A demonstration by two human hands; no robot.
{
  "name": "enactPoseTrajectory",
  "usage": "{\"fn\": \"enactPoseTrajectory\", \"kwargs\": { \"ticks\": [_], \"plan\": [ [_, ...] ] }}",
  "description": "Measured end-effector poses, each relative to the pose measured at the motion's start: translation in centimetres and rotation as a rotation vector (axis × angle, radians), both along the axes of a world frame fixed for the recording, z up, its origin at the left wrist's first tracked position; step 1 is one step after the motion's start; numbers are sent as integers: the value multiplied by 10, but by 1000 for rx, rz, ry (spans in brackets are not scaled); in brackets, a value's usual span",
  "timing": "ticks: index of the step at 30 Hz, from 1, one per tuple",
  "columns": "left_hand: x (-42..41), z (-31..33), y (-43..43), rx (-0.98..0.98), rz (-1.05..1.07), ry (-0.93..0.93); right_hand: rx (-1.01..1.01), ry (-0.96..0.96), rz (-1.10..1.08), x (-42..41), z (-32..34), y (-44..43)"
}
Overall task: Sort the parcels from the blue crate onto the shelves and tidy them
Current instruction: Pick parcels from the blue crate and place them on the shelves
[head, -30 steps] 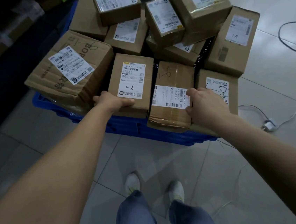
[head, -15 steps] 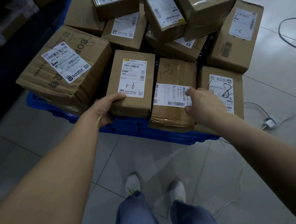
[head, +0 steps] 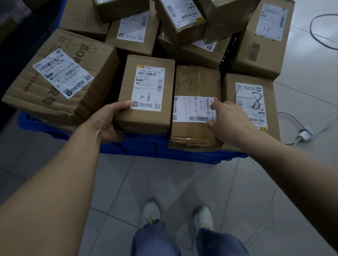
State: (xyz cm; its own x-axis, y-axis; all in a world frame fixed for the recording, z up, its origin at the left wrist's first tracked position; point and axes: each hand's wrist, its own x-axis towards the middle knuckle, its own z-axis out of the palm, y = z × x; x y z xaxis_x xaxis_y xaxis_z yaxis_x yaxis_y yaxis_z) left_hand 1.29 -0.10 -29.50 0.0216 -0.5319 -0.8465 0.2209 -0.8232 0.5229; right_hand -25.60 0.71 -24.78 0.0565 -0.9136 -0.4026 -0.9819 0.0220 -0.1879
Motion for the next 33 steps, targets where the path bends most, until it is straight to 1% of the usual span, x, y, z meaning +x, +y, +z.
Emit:
{"fn": "enactPoseTrajectory", "kwargs": {
  "ticks": [6, 10, 13, 16, 19, 22, 26, 30, 33],
  "plan": [
    [-2, -4, -7, 18, 3, 5, 33, -32, -49, 1, -8, -7],
    [-2, -7, -12, 21, -44, -1, 110, -64, -172, 7, -13, -16],
    [-4, -8, -12, -17, -35, 1, 146, -85, -251, 12, -17, -23],
    [-4, -7, -10, -51, -9, 21, 154, -185, -326, 13, -24, -27],
    [0, -5, -6, -56, 20, 34, 102, -284, -392, 12, -29, -27],
    [4, -1, 0, -47, 14, 25, 64, -335, -475, 11, -31, -21],
    [4, 8, 8, -60, 4, 3, 86, -401, -598, 13, -35, -17],
    [12, 13, 15, -80, 27, -21, 185, -540, -766, 12, -36, -15],
    [17, 11, 21, -88, 47, -25, 335, -679, -880, 13, -39, -8]
  ]
}}
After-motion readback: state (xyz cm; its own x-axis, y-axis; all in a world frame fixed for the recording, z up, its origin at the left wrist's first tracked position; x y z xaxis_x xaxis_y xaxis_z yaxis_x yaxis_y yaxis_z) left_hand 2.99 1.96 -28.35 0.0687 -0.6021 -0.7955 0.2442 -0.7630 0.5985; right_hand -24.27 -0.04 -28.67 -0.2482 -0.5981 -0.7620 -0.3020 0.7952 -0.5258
